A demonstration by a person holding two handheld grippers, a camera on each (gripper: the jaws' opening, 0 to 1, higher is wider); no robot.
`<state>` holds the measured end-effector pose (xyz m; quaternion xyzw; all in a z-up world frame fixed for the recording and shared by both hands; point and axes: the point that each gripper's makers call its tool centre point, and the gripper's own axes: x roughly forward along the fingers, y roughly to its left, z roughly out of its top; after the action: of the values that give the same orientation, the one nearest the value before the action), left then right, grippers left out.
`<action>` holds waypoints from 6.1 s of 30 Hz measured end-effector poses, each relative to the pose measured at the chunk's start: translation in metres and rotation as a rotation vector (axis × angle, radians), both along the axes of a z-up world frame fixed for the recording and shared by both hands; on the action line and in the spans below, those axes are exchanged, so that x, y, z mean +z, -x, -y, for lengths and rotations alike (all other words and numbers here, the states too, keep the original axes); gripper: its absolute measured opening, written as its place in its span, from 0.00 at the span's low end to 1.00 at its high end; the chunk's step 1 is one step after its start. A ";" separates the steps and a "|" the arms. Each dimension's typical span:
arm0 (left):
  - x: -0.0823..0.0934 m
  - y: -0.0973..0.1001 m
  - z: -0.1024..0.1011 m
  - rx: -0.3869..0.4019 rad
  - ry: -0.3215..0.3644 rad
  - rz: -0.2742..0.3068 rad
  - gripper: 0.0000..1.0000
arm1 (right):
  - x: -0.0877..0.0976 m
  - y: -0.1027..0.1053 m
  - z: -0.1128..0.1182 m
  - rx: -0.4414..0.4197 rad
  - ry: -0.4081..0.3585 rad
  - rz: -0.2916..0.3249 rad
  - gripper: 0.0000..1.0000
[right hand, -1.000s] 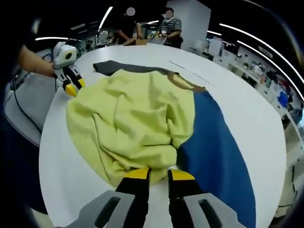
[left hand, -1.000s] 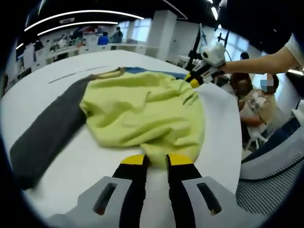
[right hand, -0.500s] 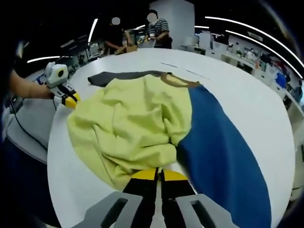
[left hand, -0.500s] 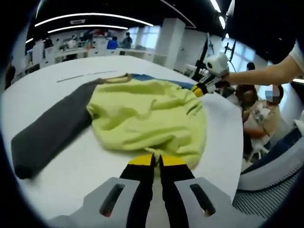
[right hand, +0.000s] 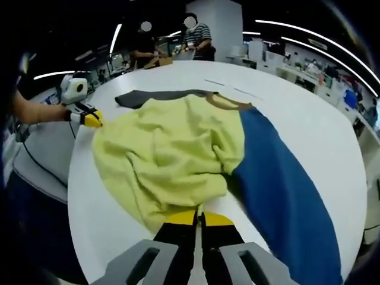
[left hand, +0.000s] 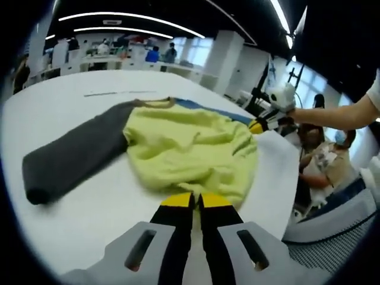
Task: Fold the garment on the visible template until the final outline fits inside the template.
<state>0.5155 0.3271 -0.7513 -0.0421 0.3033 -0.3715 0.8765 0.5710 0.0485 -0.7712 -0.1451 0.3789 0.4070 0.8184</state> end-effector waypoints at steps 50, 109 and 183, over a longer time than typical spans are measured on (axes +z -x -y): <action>0.007 0.047 -0.050 0.184 -0.002 -0.117 0.01 | 0.027 0.105 -0.003 -0.275 -0.094 0.021 0.00; -0.018 0.097 -0.070 0.093 -0.143 -0.241 0.07 | -0.002 0.158 0.005 -0.411 -0.087 -0.106 0.00; 0.007 0.073 -0.061 0.138 -0.161 -0.035 0.57 | 0.036 0.114 0.012 -0.515 -0.211 0.064 0.68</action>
<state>0.4423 0.3877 -0.7446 0.0012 0.3439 -0.2841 0.8950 0.4567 0.0365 -0.7352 0.0292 0.3329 0.2179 0.9170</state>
